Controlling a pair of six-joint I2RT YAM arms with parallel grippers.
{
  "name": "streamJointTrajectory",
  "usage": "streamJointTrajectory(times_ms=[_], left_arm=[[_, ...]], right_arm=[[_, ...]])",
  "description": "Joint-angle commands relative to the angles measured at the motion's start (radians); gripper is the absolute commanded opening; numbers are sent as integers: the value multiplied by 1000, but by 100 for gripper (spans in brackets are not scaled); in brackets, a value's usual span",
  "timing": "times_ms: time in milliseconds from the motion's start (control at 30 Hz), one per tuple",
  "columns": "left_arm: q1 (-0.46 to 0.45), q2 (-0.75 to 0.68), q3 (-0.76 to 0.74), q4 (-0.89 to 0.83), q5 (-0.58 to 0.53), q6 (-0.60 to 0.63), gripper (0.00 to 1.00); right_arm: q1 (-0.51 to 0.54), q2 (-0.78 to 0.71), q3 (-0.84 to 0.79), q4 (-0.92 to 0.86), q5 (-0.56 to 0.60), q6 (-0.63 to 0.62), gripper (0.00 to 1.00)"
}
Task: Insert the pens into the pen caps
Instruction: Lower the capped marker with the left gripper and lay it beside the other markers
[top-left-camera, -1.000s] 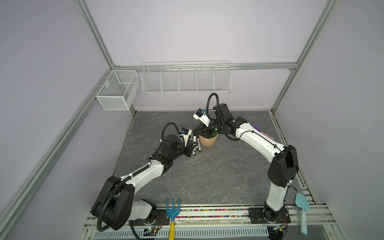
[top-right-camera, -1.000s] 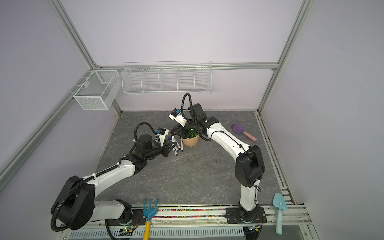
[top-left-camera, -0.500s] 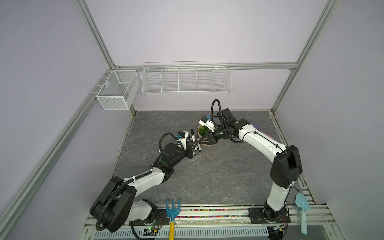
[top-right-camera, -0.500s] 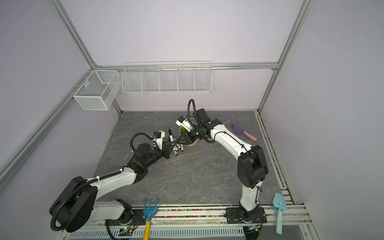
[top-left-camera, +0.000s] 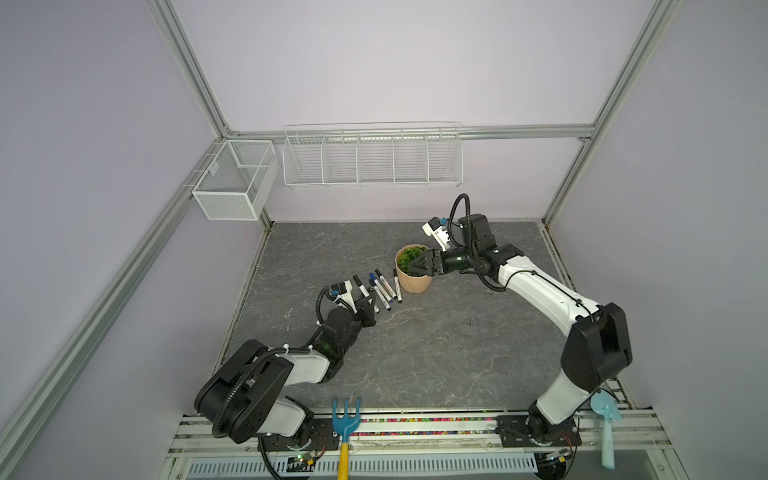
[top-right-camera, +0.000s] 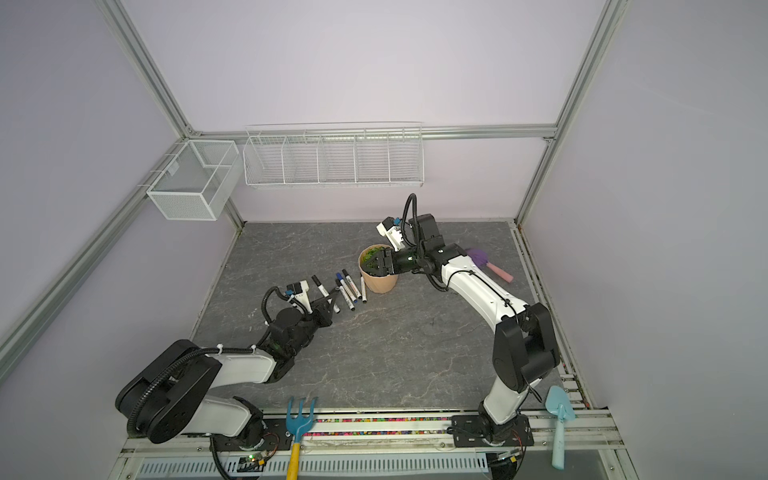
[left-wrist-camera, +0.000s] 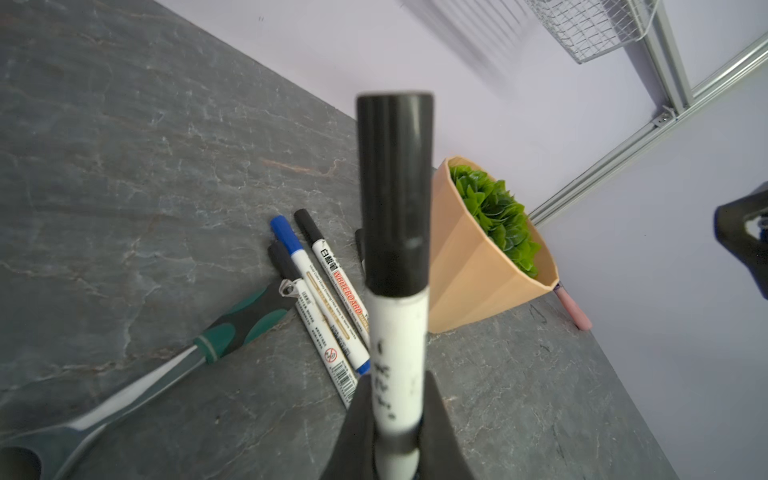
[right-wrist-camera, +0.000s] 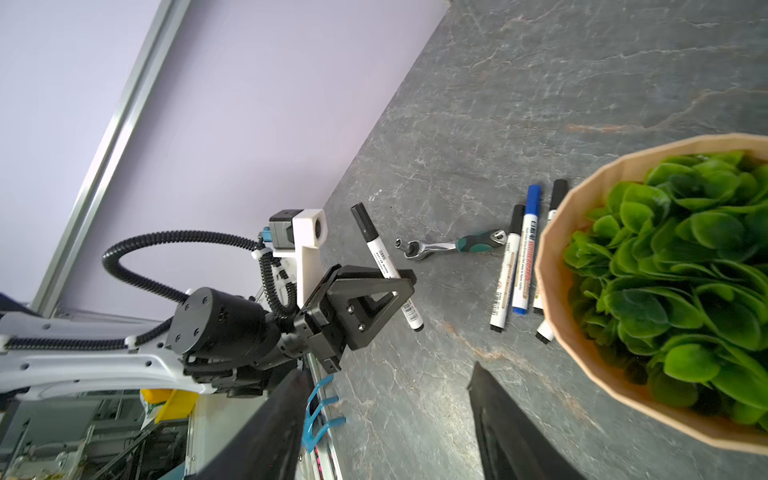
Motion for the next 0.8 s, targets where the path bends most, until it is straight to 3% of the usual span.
streamJointTrajectory(times_ms=[0,133,267,400,500,533,633,767], left_arm=[[-3,39,51,-94,35,-80,0],[-4,152,80,-40,89,-90,0],[4,253,84,-30,35,-179,0],[33,339,134,-39,83,-212,0],[37,359,183,-109,93,-218,13],[38,365,195,-131,94,-221,27],[41,375,212,-155,92,-226,48],[44,374,226,-181,95,-227,56]], right_arm=[[-7,17,-28,2,74,31,65],[-7,44,-17,-20,104,37,65],[-7,48,9,-73,147,-3,65],[-13,34,2,-77,170,-30,65],[-19,27,2,-91,171,-38,65],[-21,20,-1,-94,180,-42,65],[-33,-5,-27,-88,198,-46,65],[-54,-24,-42,-91,209,-49,65]])
